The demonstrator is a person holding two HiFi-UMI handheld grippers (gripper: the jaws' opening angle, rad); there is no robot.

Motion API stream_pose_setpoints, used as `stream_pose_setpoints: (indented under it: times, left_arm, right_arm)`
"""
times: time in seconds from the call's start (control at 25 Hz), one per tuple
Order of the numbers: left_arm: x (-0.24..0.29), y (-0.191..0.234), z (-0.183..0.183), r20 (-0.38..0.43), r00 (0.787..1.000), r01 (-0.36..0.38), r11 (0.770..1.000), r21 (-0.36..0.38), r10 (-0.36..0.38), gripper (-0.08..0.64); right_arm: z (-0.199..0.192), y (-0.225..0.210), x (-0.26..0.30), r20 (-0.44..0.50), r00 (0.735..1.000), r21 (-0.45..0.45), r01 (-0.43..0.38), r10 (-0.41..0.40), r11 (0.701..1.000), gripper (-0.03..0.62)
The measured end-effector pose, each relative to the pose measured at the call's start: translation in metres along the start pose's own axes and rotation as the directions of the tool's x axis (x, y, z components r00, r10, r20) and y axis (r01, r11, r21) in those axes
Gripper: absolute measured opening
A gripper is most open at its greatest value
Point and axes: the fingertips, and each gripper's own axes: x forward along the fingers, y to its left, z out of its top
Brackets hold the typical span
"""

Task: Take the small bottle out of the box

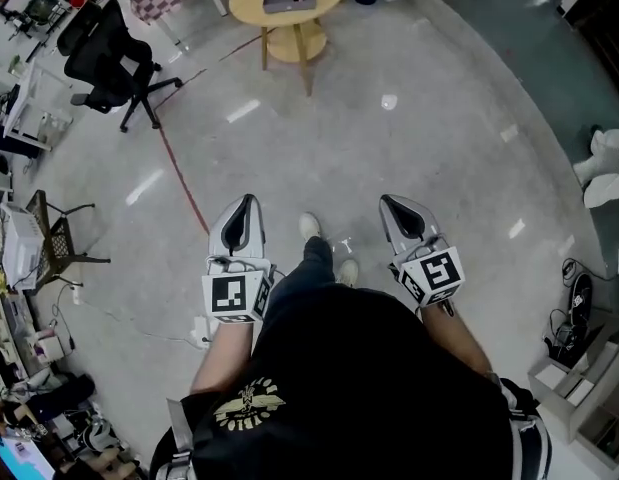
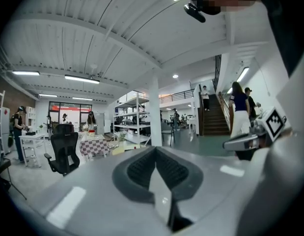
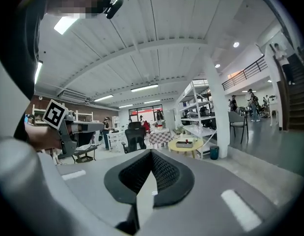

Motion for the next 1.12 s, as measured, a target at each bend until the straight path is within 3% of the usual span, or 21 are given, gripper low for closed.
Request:
stream_pose_setpoints:
  times: [0.44,0.72,1.12]
  left_arm:
    - [0.062,0.018,-0.023,-0.016,0.998,0.057,0.998,-0.020,-0.057,0.000]
    - [0.086,0.010,-0.015,0.004,0.995,0.096,0.994,-0.041,-0.096,0.000]
    - [0.114,0.028,-0.009,0.007,0.997,0.072,0.996,-0.044,-0.072,0.000]
  right_arm:
    - [0.015,0.001,0.058,0.010,1.000,-0.093,-0.011,0.012,0.996,0.008]
    - [0.028,-0.015,0.070,0.043,0.998,-0.112,0.044,-0.040,0.993,0.008]
    - [0.037,-0.030,0.097,0.035,0.998,-0.088,0.062,-0.059,0.994,0.008]
